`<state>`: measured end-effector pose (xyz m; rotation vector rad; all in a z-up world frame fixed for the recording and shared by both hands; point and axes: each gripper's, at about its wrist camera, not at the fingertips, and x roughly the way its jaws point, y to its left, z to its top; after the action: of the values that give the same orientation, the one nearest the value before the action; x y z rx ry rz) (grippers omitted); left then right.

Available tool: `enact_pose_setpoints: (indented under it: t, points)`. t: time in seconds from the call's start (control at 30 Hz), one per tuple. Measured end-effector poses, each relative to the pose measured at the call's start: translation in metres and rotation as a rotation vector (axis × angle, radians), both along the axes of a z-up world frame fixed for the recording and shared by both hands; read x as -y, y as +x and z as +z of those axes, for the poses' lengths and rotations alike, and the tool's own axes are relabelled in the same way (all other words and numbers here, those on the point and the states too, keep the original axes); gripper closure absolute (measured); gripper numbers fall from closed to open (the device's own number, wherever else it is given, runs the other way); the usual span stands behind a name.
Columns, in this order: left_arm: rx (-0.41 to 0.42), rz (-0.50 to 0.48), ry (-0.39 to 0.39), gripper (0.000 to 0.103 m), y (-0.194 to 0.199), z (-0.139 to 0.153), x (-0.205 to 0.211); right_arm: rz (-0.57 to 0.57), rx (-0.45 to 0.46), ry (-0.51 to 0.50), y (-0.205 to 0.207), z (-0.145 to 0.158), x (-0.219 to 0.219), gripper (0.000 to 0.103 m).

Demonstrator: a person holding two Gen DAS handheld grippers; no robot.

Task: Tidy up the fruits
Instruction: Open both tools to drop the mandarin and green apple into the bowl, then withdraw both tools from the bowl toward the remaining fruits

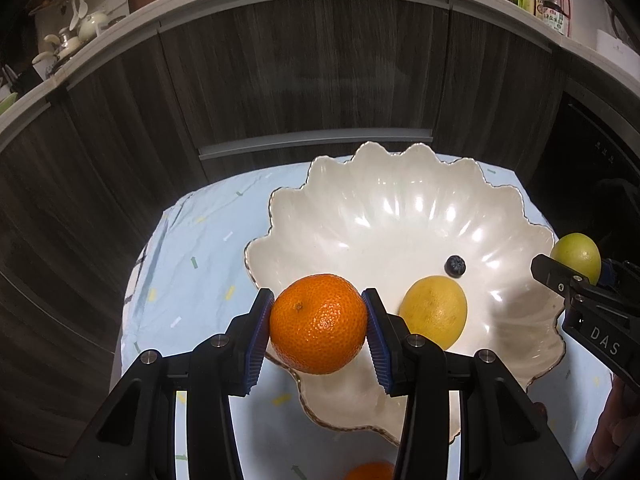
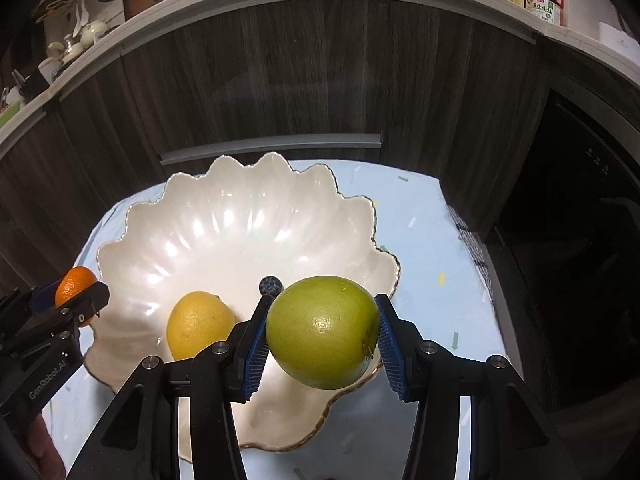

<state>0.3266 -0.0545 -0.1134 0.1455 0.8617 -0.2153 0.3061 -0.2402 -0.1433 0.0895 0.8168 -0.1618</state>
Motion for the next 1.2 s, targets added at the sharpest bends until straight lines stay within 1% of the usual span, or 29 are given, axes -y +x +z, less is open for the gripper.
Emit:
enact_pose_setpoints:
  t: [0.13,0.23,0.27,0.3,0.33,0.37,0.4,0.5,0.63,0.67,0.8,1.2]
  points:
    - [-0.031,-0.006,0.002,0.058,0.001,-0.004,0.001,0.004,-0.018,0.01,0.001,-0.004,0.0,0.053]
    - [-0.037,-0.006,0.013,0.057,0.0,-0.005,0.002,0.014,-0.039,0.021,0.003,-0.008,0.0,0.053]
    - [-0.036,-0.004,0.014,0.05,0.0,-0.005,0.001,0.014,-0.04,0.023,0.003,-0.008,0.0,0.051]
    - [-0.026,0.001,0.016,0.045,-0.001,-0.003,0.001,0.012,-0.034,0.02,0.002,-0.007,-0.001,0.044]
    - [-0.014,0.005,0.02,0.037,-0.002,-0.001,0.001,0.012,-0.027,0.019,0.001,-0.006,-0.001,0.039]
    - [0.0,0.005,0.024,0.036,-0.004,0.001,0.001,0.01,-0.018,0.015,-0.001,-0.004,-0.001,0.031]
    - [0.007,0.004,0.029,0.036,-0.004,0.003,0.001,0.004,-0.011,0.009,-0.002,-0.003,-0.001,0.027]
    - [0.012,0.009,0.036,0.035,-0.004,0.006,0.0,-0.01,-0.01,0.002,-0.003,0.0,0.0,0.023]
    - [0.026,0.023,0.045,0.023,-0.007,0.01,-0.001,-0.022,-0.005,-0.006,-0.005,0.002,0.0,0.019]
    - [0.031,0.027,0.044,0.022,-0.008,0.011,-0.002,-0.025,-0.001,-0.01,-0.007,0.004,0.0,0.018]
    - [0.031,0.036,0.041,0.021,-0.011,0.015,-0.004,-0.028,0.009,-0.02,-0.01,0.008,-0.002,0.016]
    - [0.049,0.05,0.017,0.019,-0.032,0.033,-0.008,-0.034,0.06,-0.033,-0.032,0.028,-0.005,0.016]
